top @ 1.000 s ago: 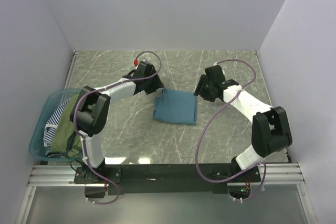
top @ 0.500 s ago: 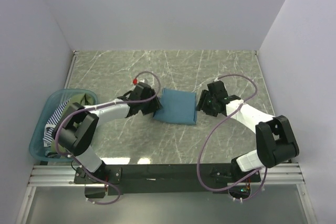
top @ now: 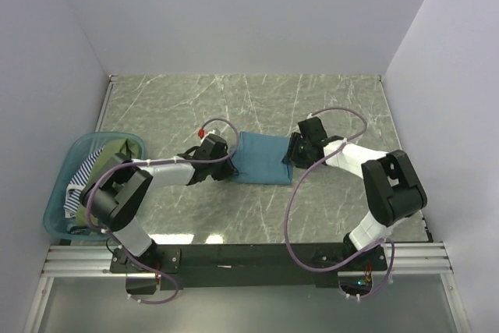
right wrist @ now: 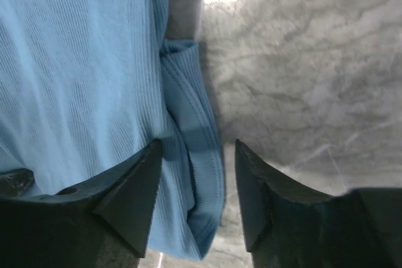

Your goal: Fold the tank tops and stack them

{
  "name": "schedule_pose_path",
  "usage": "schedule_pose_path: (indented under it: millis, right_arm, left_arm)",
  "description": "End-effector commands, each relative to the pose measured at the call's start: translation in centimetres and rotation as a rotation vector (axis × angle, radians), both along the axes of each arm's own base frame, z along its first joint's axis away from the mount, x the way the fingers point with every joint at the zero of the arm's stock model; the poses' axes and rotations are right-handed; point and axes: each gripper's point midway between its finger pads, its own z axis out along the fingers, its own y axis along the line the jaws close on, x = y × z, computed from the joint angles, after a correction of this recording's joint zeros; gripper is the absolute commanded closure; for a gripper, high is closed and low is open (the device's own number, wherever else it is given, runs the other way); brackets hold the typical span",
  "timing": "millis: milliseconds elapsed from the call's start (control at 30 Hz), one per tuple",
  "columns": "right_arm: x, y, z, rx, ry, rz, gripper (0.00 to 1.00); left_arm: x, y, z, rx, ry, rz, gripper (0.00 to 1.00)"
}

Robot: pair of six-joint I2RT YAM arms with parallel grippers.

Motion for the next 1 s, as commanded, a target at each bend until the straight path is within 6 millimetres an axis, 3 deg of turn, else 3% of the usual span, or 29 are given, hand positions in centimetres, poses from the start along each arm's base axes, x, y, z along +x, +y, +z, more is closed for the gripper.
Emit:
schedule_pose_path:
  millis: [0, 100, 233, 300, 333, 367, 433, 533, 567, 700, 967]
  right_arm:
    - [2.0, 0.8, 1.2, -0.002, -0.060, 0.011, 0.44]
    - [2.6, 0.5, 1.0, -0.032, -0.047, 0.005, 0.57]
    - [3.5, 0.5, 1.1, -0.057, -0.047, 0.007, 0.78]
    - [3.8, 0.2, 1.1, -0.086, -0.042, 0.010, 0.81]
    - [4.1, 0.2, 1.3, -0.090, -0.048, 0.011, 0.77]
    - [4.2, 0.1, 1.4, -0.098, -0.053, 0.011, 0.64]
    - [4.4, -0.3, 2.2, -0.109, -0.078, -0.007, 0.55]
    - [4.3, -1.2, 3.7, -0.132, -0.115, -0.039, 0.43]
    - [4.3, -1.3, 4.2, -0.130, -0.127, -0.036, 0.32]
    - [4.0, -0.5, 5.6, -0.081, -0.165, 0.006, 0.31]
    - [3.6, 1.2, 2.7, -0.103, -0.087, 0.098, 0.33]
  left_arm:
    - [-0.6, -0.2, -0.8, -0.020, 0.015, 0.016, 0.83]
    - [-0.7, -0.6, -1.0, -0.017, 0.025, 0.013, 0.84]
    - [0.1, -1.3, 0.8, -0.020, -0.005, -0.010, 0.57]
    - [1.5, -1.6, 3.6, -0.033, -0.075, 0.006, 0.52]
    - [1.6, -1.5, 4.9, -0.026, -0.085, 0.005, 0.49]
    - [1.8, -1.4, 5.8, -0.025, -0.101, 0.006, 0.47]
    - [1.8, -1.2, 7.7, -0.030, -0.127, 0.007, 0.46]
    - [1.8, -0.4, 9.3, -0.026, -0.163, 0.029, 0.46]
    - [1.6, 0.0, 9.4, -0.017, -0.164, 0.037, 0.46]
    - [1.3, 0.7, 9.6, -0.023, -0.171, 0.054, 0.46]
    - [0.3, 0.5, 9.8, -0.055, -0.162, 0.016, 0.48]
